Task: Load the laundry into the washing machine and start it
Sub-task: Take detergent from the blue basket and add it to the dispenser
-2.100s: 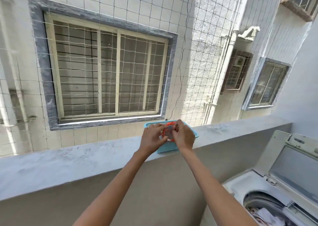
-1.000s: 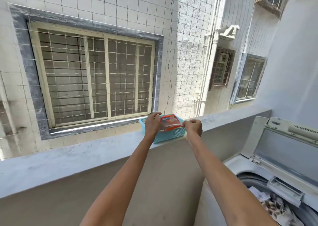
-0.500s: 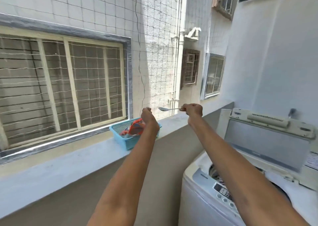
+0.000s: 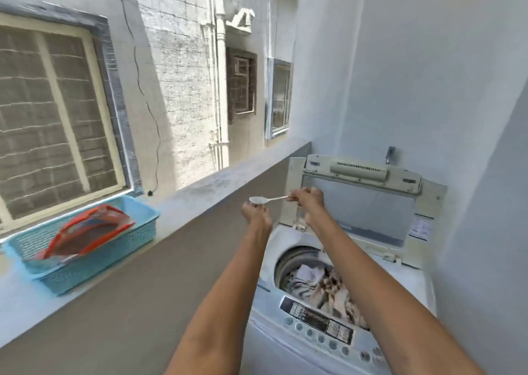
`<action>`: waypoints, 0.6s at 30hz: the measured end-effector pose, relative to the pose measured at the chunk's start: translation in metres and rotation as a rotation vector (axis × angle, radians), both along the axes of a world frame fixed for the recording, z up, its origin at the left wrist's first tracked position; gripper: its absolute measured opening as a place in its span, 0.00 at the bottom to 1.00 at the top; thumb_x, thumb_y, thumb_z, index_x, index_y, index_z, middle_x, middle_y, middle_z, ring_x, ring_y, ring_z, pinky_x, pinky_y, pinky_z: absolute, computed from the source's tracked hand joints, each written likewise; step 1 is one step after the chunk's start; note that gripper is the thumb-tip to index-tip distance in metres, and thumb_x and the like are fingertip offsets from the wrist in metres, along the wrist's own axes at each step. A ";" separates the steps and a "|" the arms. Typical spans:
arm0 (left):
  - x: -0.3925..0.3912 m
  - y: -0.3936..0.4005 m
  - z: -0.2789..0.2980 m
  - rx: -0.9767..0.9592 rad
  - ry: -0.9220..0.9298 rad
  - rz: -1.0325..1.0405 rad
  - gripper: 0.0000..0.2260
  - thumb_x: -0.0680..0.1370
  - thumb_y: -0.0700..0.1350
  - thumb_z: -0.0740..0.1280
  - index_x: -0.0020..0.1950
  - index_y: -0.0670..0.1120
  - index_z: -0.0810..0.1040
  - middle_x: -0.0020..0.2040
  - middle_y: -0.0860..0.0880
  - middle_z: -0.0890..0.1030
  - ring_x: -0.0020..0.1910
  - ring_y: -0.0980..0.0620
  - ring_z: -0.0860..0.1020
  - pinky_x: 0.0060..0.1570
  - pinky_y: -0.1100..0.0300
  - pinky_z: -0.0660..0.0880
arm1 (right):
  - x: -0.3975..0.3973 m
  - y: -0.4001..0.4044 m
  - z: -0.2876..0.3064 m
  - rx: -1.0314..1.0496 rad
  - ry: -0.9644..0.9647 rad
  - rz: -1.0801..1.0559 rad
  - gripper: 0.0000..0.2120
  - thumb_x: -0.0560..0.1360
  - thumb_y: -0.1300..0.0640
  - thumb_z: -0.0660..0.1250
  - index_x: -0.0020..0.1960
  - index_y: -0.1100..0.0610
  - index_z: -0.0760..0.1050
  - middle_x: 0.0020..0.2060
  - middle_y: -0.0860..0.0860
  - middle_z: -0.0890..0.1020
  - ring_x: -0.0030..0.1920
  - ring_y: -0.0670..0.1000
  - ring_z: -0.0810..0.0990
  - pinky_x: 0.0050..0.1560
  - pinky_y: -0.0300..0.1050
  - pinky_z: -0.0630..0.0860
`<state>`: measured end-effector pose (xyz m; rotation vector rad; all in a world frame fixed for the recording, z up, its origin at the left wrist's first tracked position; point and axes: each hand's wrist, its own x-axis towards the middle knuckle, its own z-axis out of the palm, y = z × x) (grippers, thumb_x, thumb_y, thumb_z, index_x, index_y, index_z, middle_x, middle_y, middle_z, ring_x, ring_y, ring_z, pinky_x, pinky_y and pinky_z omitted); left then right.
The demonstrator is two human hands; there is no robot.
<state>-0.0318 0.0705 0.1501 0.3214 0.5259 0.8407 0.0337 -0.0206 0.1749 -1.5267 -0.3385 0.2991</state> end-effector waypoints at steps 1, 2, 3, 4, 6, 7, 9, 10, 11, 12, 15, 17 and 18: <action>0.019 -0.007 -0.010 -0.013 -0.014 -0.013 0.16 0.81 0.42 0.48 0.34 0.46 0.65 0.33 0.46 0.69 0.33 0.52 0.68 0.34 0.63 0.63 | 0.015 -0.007 -0.010 -0.021 0.008 -0.034 0.18 0.66 0.69 0.72 0.32 0.55 0.65 0.25 0.50 0.73 0.34 0.55 0.76 0.41 0.50 0.74; 0.036 -0.014 -0.020 -0.028 -0.009 -0.029 0.16 0.81 0.42 0.48 0.34 0.46 0.66 0.32 0.45 0.71 0.34 0.51 0.69 0.36 0.63 0.65 | 0.028 -0.013 -0.020 -0.039 0.017 -0.064 0.18 0.66 0.69 0.72 0.32 0.55 0.64 0.26 0.50 0.72 0.34 0.54 0.75 0.40 0.50 0.73; 0.054 -0.022 -0.031 -0.044 0.013 -0.055 0.16 0.81 0.42 0.48 0.35 0.46 0.67 0.29 0.46 0.73 0.34 0.51 0.70 0.37 0.62 0.66 | 0.042 -0.020 -0.032 -0.050 0.035 -0.087 0.18 0.67 0.69 0.72 0.33 0.54 0.64 0.28 0.50 0.72 0.32 0.52 0.73 0.38 0.47 0.72; 0.068 -0.031 -0.043 -0.056 0.030 -0.083 0.16 0.81 0.43 0.48 0.35 0.46 0.67 0.27 0.47 0.75 0.35 0.51 0.71 0.37 0.62 0.67 | 0.054 -0.028 -0.044 -0.056 0.050 -0.103 0.19 0.67 0.68 0.73 0.33 0.54 0.64 0.28 0.50 0.71 0.32 0.50 0.72 0.36 0.45 0.70; 0.096 -0.043 -0.065 -0.084 0.044 -0.123 0.16 0.81 0.45 0.49 0.35 0.47 0.67 0.31 0.47 0.75 0.35 0.51 0.71 0.39 0.63 0.68 | 0.077 -0.041 -0.067 -0.064 0.091 -0.141 0.18 0.68 0.66 0.73 0.34 0.54 0.64 0.30 0.50 0.72 0.32 0.49 0.71 0.36 0.43 0.68; 0.108 -0.047 -0.077 -0.100 0.051 -0.143 0.16 0.81 0.45 0.49 0.35 0.47 0.66 0.34 0.46 0.73 0.35 0.51 0.71 0.41 0.62 0.68 | 0.088 -0.047 -0.079 -0.067 0.112 -0.172 0.18 0.68 0.65 0.73 0.34 0.54 0.64 0.30 0.50 0.72 0.33 0.49 0.71 0.36 0.42 0.68; 0.133 -0.053 -0.100 -0.146 0.069 -0.192 0.16 0.82 0.46 0.48 0.35 0.47 0.65 0.36 0.46 0.70 0.35 0.50 0.70 0.45 0.61 0.69 | 0.111 -0.059 -0.102 -0.083 0.160 -0.240 0.17 0.68 0.65 0.73 0.34 0.54 0.65 0.31 0.51 0.74 0.34 0.51 0.72 0.37 0.43 0.69; 0.143 -0.055 -0.109 -0.152 0.083 -0.218 0.17 0.82 0.47 0.48 0.35 0.47 0.65 0.36 0.46 0.69 0.34 0.51 0.68 0.43 0.61 0.68 | 0.120 -0.064 -0.112 -0.104 0.180 -0.270 0.16 0.68 0.64 0.73 0.34 0.54 0.66 0.32 0.52 0.75 0.35 0.52 0.73 0.39 0.44 0.70; 0.154 -0.055 -0.118 -0.145 0.103 -0.248 0.17 0.82 0.47 0.48 0.35 0.47 0.65 0.35 0.47 0.68 0.33 0.51 0.67 0.39 0.61 0.67 | 0.132 -0.067 -0.124 -0.125 0.193 -0.308 0.15 0.67 0.63 0.74 0.34 0.54 0.67 0.34 0.53 0.76 0.37 0.53 0.73 0.40 0.44 0.70; 0.163 -0.054 -0.126 -0.124 0.124 -0.272 0.17 0.82 0.46 0.48 0.35 0.47 0.65 0.35 0.47 0.67 0.33 0.52 0.66 0.36 0.62 0.65 | 0.143 -0.070 -0.134 -0.143 0.205 -0.347 0.15 0.67 0.62 0.74 0.34 0.54 0.67 0.36 0.54 0.77 0.38 0.53 0.74 0.41 0.45 0.70; 0.185 -0.049 -0.150 0.022 0.323 -0.371 0.13 0.80 0.41 0.52 0.37 0.46 0.68 0.35 0.48 0.70 0.34 0.53 0.67 0.35 0.62 0.65 | 0.166 -0.079 -0.160 -0.160 0.252 -0.462 0.15 0.68 0.61 0.74 0.35 0.53 0.67 0.37 0.53 0.77 0.38 0.53 0.74 0.43 0.44 0.71; 0.195 -0.040 -0.170 0.369 0.566 -0.494 0.10 0.78 0.41 0.56 0.37 0.48 0.68 0.37 0.49 0.70 0.37 0.51 0.67 0.38 0.58 0.64 | 0.179 -0.082 -0.179 -0.190 0.265 -0.549 0.14 0.69 0.61 0.73 0.36 0.53 0.67 0.39 0.52 0.77 0.40 0.53 0.74 0.45 0.45 0.71; 0.199 -0.035 -0.180 0.621 0.663 -0.557 0.11 0.79 0.40 0.56 0.37 0.49 0.67 0.40 0.48 0.70 0.41 0.51 0.67 0.40 0.57 0.63 | 0.185 -0.084 -0.188 -0.211 0.271 -0.593 0.14 0.69 0.61 0.73 0.36 0.53 0.68 0.40 0.53 0.77 0.41 0.53 0.74 0.45 0.45 0.70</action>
